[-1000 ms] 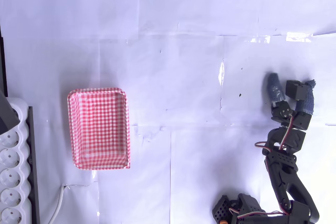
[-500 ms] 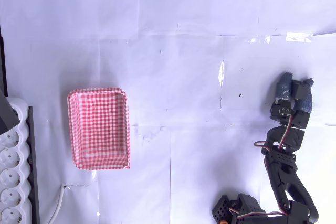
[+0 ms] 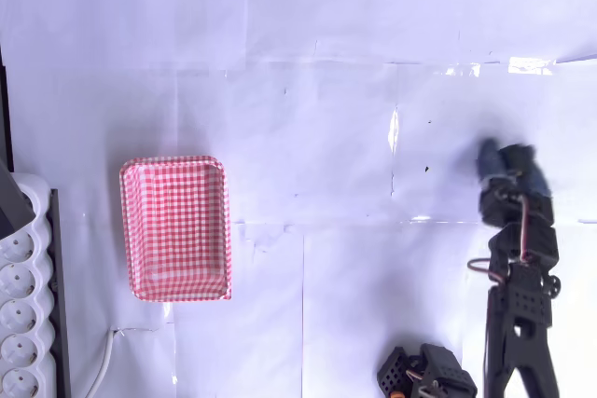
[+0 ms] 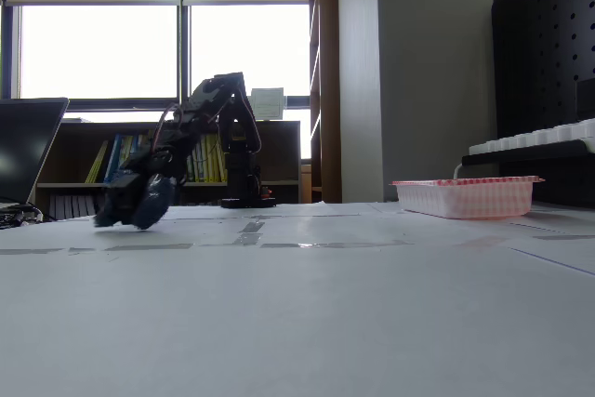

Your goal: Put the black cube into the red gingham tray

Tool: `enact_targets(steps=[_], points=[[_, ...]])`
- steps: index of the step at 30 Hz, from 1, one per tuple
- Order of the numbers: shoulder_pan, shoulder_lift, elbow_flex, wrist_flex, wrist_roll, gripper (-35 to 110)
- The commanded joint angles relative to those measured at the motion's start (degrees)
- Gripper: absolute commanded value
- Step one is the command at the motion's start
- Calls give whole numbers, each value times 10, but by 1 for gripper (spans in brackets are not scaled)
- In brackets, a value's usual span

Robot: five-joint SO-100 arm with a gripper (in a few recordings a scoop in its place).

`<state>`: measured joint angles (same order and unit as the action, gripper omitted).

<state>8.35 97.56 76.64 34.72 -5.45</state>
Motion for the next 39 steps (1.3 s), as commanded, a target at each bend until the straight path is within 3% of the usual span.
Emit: enact_targets(steps=[1, 7, 13, 23, 32, 39], points=[[-70, -113, 248, 286, -66, 0], [-223, -37, 596, 536, -143, 0], [-403, 39, 764, 628, -156, 0], [-612, 207, 778, 486, -155, 0], [-671, 340, 776, 288, -92, 0], [-675, 395, 754, 206, -46, 0]])
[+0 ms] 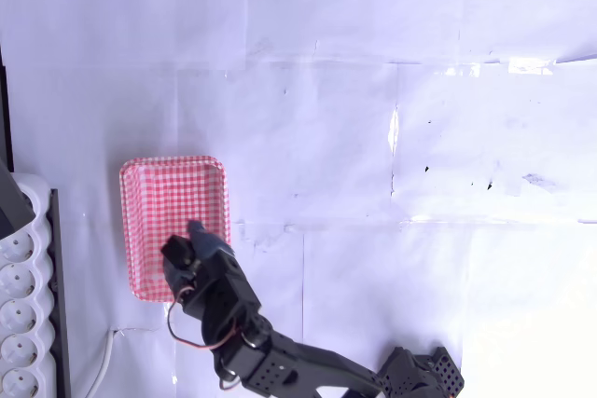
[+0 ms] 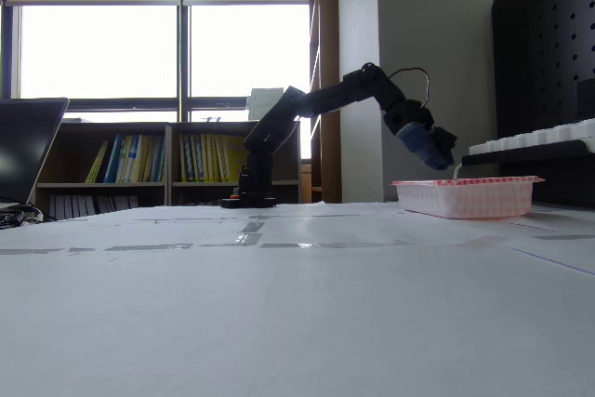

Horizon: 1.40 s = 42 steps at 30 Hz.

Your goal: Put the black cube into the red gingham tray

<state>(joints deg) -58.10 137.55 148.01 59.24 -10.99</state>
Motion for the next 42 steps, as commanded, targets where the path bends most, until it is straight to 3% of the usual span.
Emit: enact_targets(steps=[1, 10, 25, 34, 42], points=[[-7, 0, 38, -51, 10, 1], [6, 18, 35, -47, 9, 22], [16, -55, 26, -13, 2, 36], [32, -353, -137, -127, 8, 38], [127, -715, -529, -314, 50, 34]])
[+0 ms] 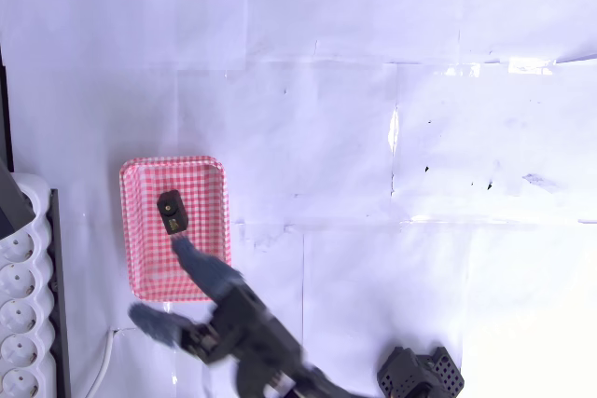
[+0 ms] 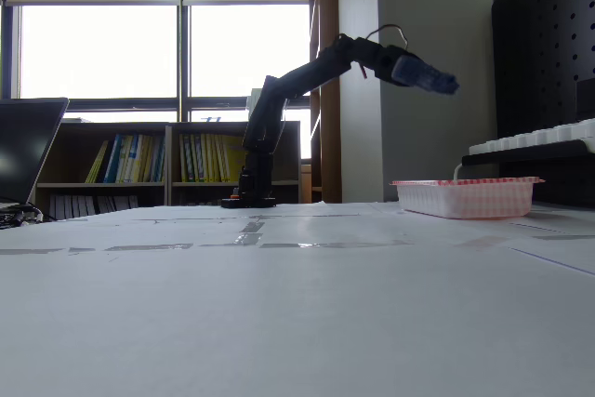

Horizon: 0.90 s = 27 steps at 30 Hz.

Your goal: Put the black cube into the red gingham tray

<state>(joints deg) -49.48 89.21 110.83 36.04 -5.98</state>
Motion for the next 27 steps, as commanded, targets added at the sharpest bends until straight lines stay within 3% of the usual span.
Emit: enact_targets(steps=[1, 2, 8, 18, 27], points=[[58, -287, -221, -110, -3, 34], [79, -343, -288, -134, -12, 34], [212, -628, -576, -152, -39, 0], [424, -817, -860, -23, 15, 0], [472, -940, -1045, 114, 38, 0]])
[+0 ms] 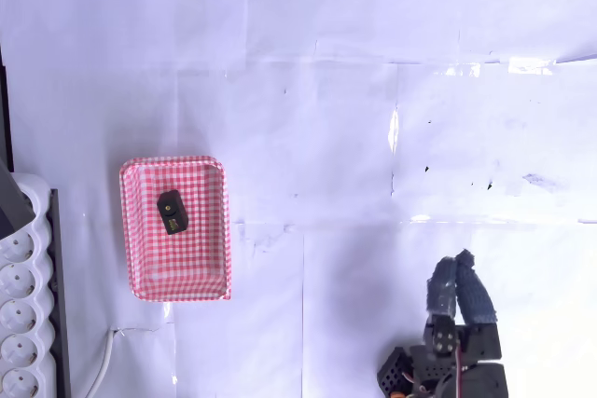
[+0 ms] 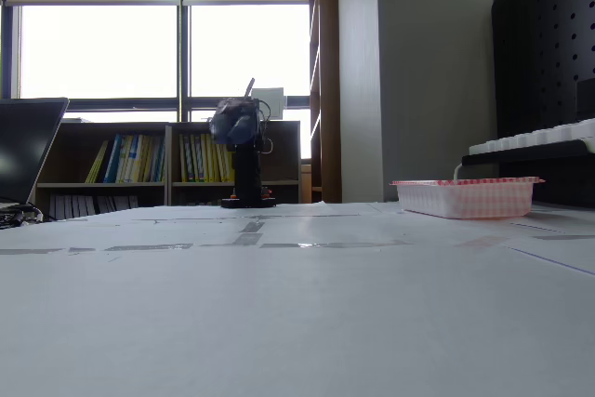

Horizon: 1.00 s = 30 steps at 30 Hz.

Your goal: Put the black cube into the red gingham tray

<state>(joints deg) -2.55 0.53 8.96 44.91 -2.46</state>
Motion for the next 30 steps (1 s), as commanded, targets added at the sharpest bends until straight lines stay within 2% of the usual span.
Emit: enact_targets(steps=[1, 4, 9, 13, 16, 17, 30], points=[[4, -60, -45, 26, 5, 0], [4, -74, -82, 35, 19, 0], [2, -98, -82, 179, 5, 0], [6, -106, -82, 257, -6, 0], [10, -106, -82, 318, 43, 0], [11, -109, -82, 322, 72, 0], [8, -109, -82, 323, 74, 0]])
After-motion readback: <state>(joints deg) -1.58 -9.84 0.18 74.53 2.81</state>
